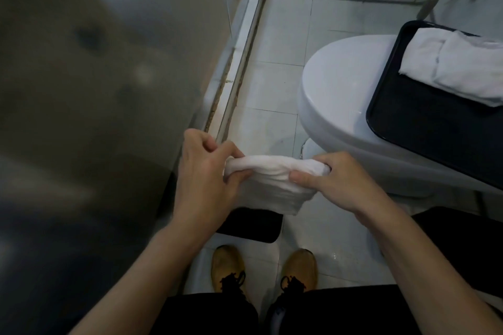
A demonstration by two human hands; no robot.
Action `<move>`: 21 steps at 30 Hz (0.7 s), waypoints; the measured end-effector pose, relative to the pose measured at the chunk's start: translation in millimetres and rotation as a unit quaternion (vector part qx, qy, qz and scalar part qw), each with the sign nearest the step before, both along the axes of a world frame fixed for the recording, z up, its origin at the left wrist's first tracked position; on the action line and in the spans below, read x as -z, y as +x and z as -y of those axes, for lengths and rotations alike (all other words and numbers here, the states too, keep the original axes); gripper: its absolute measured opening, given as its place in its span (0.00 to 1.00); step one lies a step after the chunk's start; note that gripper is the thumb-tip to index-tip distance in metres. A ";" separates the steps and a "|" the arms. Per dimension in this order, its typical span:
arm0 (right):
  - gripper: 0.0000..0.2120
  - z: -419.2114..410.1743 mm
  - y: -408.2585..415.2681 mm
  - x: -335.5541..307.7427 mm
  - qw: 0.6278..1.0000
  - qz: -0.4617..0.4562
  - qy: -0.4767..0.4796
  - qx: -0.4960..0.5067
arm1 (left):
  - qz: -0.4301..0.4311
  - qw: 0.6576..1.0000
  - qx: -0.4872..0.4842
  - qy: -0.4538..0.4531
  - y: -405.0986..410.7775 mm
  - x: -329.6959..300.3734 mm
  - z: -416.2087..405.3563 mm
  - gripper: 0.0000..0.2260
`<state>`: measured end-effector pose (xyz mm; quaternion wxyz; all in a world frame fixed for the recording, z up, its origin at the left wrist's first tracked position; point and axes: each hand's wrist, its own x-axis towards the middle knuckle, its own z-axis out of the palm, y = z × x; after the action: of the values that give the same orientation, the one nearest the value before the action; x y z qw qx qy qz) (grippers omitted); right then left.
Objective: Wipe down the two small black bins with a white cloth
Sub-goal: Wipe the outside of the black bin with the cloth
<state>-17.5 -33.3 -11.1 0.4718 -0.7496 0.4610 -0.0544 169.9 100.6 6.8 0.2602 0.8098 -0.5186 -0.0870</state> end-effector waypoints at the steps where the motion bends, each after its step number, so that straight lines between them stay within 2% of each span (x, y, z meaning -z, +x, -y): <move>1: 0.21 1.0 -1.4 -0.6 1.000 0.006 -0.026 -0.011 | -0.058 0.998 0.025 -0.004 4.8 -1.4 1.4 0.10; 2: 0.23 2.2 -1.3 -5.0 0.999 0.041 -0.027 -0.012 | -0.147 0.988 0.050 -0.005 8.5 -4.8 2.2 0.08; 3: 0.21 1.8 -0.3 -14.4 0.995 0.096 0.013 0.005 | -0.239 0.969 0.061 -0.009 11.0 -8.7 2.1 0.08; 5: 0.16 2.9 -0.2 -28.9 0.967 0.185 0.167 0.055 | -0.337 0.940 0.031 -0.038 11.7 -17.0 1.4 0.11; 7: 0.26 3.5 -0.2 -34.5 0.924 0.224 0.301 0.078 | -0.359 0.930 -0.010 -0.080 7.5 -22.7 2.9 0.14; 9: 0.36 0.2 4.3 -33.3 0.885 0.255 0.376 0.102 | -0.391 0.912 -0.064 -0.108 2.4 -24.1 7.2 0.18; 13: 0.42 -20.9 19.9 -20.0 0.807 0.260 0.510 0.148 | -0.473 0.853 -0.186 -0.119 -4.0 -18.1 9.5 0.16; 15: 0.42 -34.2 28.3 -16.3 0.794 0.246 0.533 0.156 | -0.487 0.838 -0.218 -0.113 -6.4 -13.1 8.8 0.17; 17: 0.36 -40.8 33.3 -11.8 0.786 0.251 0.544 0.154 | -0.481 0.835 -0.241 -0.113 -5.4 -9.3 10.1 0.19; 19: 0.28 -42.2 37.3 -9.4 0.780 0.263 0.554 0.125 | -0.465 0.843 -0.251 -0.096 -1.6 -8.1 11.7 0.18; 21: 0.27 -38.4 40.5 -3.1 0.805 0.237 0.532 0.117 | -0.440 0.867 -0.228 -0.053 5.9 -9.0 10.9 0.17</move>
<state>23.0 5.0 -8.0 0.8811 -0.2853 0.3759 -0.0318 175.7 89.7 15.9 0.5163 0.7684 -0.1545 -0.3452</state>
